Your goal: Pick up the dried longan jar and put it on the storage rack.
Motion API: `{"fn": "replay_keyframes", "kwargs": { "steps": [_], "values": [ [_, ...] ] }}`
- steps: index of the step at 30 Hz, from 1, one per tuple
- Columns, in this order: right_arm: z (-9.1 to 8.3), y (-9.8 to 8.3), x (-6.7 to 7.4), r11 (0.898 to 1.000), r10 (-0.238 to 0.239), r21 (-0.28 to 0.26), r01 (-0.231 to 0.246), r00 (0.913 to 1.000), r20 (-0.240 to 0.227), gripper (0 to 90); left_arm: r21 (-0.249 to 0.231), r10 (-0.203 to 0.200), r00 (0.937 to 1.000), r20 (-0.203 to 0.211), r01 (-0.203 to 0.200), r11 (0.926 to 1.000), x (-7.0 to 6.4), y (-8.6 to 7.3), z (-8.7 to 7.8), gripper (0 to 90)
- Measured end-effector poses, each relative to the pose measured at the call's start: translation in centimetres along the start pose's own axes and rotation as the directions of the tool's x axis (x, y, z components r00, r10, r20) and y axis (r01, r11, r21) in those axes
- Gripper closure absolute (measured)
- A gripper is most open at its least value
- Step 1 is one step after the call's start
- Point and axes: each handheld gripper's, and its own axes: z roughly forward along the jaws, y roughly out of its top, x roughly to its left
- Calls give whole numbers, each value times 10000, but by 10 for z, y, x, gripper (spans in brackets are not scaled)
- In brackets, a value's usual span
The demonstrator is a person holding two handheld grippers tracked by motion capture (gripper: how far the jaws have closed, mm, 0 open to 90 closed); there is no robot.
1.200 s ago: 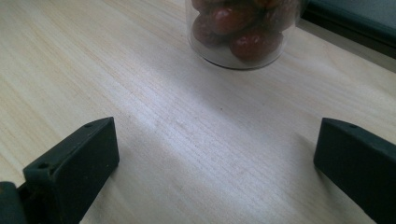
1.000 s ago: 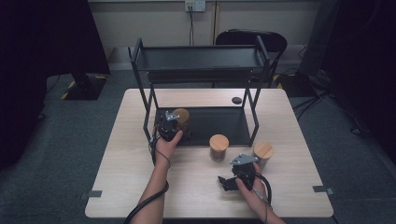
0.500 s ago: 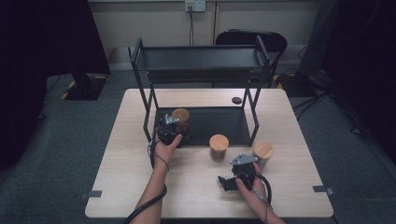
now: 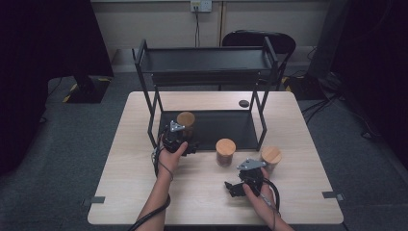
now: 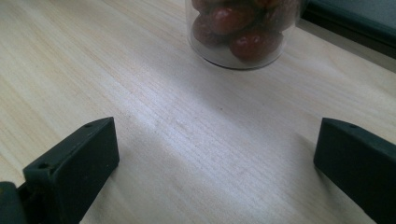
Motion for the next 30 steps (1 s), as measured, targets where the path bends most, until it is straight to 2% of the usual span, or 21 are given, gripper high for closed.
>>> {"fn": "replay_keyframes", "kwargs": {
  "steps": [16, 30],
  "values": [
    [0, 0, 0, 10000, -2, -3, 2, 10000, 1, 0, 2, 6, 10000, 15, -6, 10000, 0, -9, -10, 39],
    [0, 0, 0, 10000, -1, -1, 1, 10000, 2, 0, 18, 94, 9998, 202, -94, 10000, -7, -18, -13, 39]
  ]
}}
